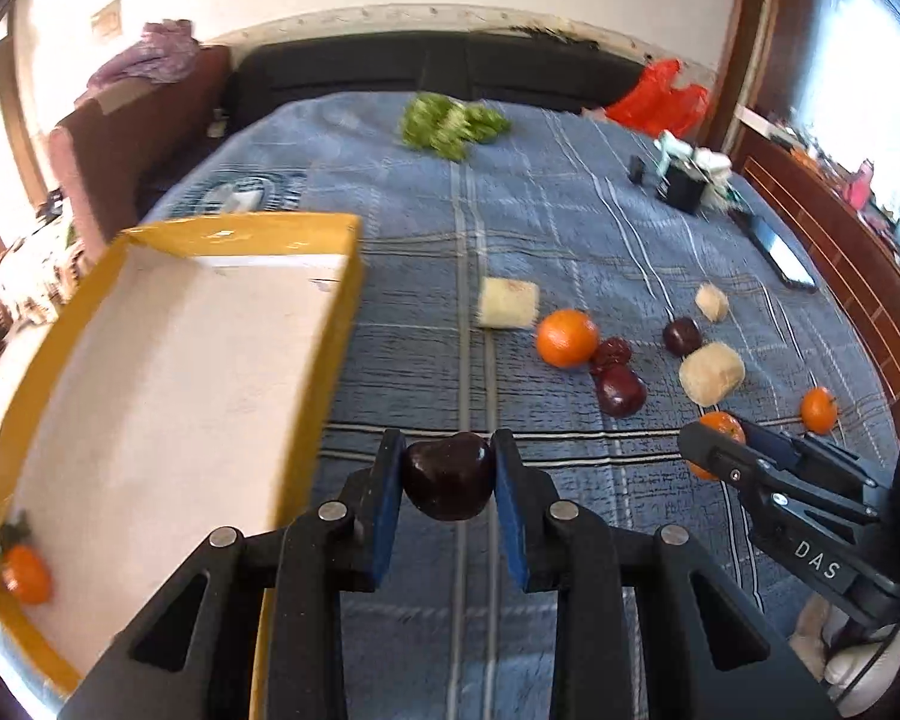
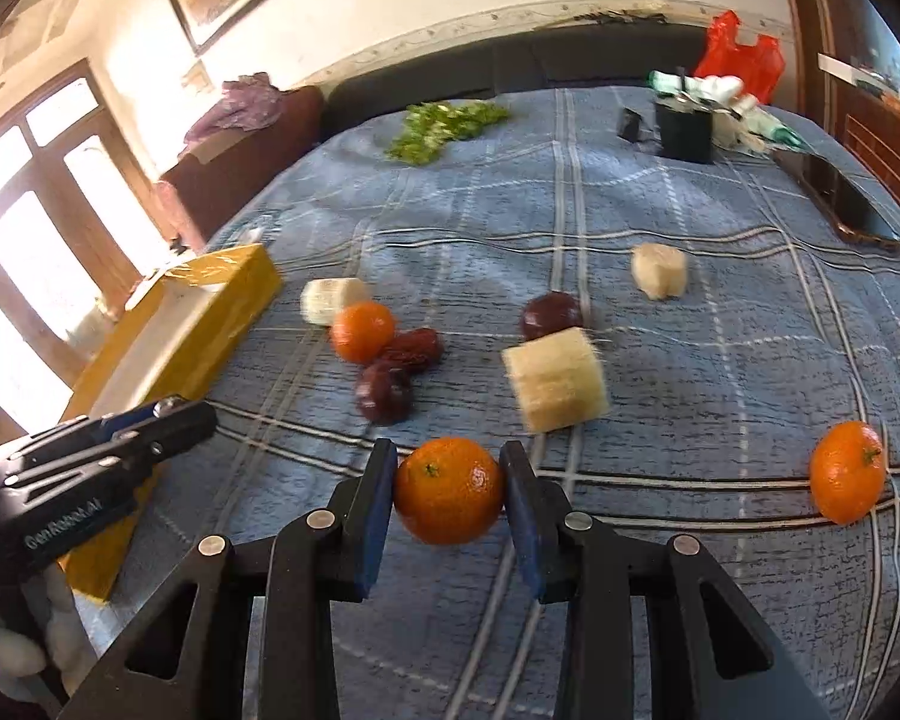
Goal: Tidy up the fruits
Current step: 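Carry plum and mandarin over the tray and release both into it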
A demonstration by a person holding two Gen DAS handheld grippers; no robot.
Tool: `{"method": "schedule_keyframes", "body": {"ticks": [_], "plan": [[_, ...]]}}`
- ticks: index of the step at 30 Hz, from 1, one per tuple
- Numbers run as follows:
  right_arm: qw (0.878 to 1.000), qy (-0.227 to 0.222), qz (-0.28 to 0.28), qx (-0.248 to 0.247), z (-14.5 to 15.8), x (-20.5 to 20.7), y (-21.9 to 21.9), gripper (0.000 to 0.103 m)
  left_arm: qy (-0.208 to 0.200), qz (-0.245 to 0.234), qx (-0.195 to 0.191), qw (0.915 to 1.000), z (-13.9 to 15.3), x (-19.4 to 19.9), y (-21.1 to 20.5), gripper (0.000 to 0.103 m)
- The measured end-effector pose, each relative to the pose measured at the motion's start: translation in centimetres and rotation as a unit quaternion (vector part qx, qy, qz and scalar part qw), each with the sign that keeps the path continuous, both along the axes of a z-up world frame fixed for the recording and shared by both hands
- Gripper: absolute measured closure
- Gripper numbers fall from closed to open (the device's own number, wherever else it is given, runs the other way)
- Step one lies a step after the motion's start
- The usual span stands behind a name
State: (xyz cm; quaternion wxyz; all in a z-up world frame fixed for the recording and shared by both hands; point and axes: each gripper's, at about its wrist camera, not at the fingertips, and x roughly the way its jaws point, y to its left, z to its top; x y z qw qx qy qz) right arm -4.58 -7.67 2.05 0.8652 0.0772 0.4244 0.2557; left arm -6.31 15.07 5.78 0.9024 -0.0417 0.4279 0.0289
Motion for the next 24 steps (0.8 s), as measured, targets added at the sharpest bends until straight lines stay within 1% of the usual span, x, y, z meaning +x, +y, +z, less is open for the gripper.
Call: {"method": "schedule_keyframes", "body": {"ticks": [4, 7, 11, 14, 17, 19, 24], "plan": [[1.0, -0.027, 0.016, -0.002, 0.7, -1.0, 0.7, 0.064, -0.012, 0.023, 0.008, 0.9996, 1.3, -1.5, 1.2, 0.075], [0.999, -0.04, 0.023, -0.005, 1.1, -1.5, 1.1, 0.064, -0.024, 0.038, -0.001, 0.999, 2.3, -2.6, 2.4, 0.075], [0.998, -0.061, 0.031, -0.01, 2.4, -2.7, 2.0, 0.064, -0.04, 0.063, -0.013, 0.9972, 3.2, -4.0, 5.0, 0.075], [0.997, -0.06, 0.053, -0.002, 3.5, -4.0, 3.5, 0.064, -0.05, 0.089, -0.017, 0.9947, 3.7, -4.9, 7.6, 0.075], [0.994, -0.063, 0.088, 0.001, 4.8, -5.1, 6.2, 0.064, -0.056, 0.122, -0.021, 0.9907, 3.8, -5.9, 10.8, 0.075], [0.992, -0.064, 0.11, 0.006, 5.6, -5.5, 8.1, 0.064, -0.057, 0.141, -0.015, 0.9882, 3.7, -6.5, 13.1, 0.075], [0.983, -0.049, 0.176, 0.023, 7.2, -6.4, 14.2, 0.063, -0.042, 0.158, 0.014, 0.9865, 3.3, -6.6, 17.7, 0.075]]}}
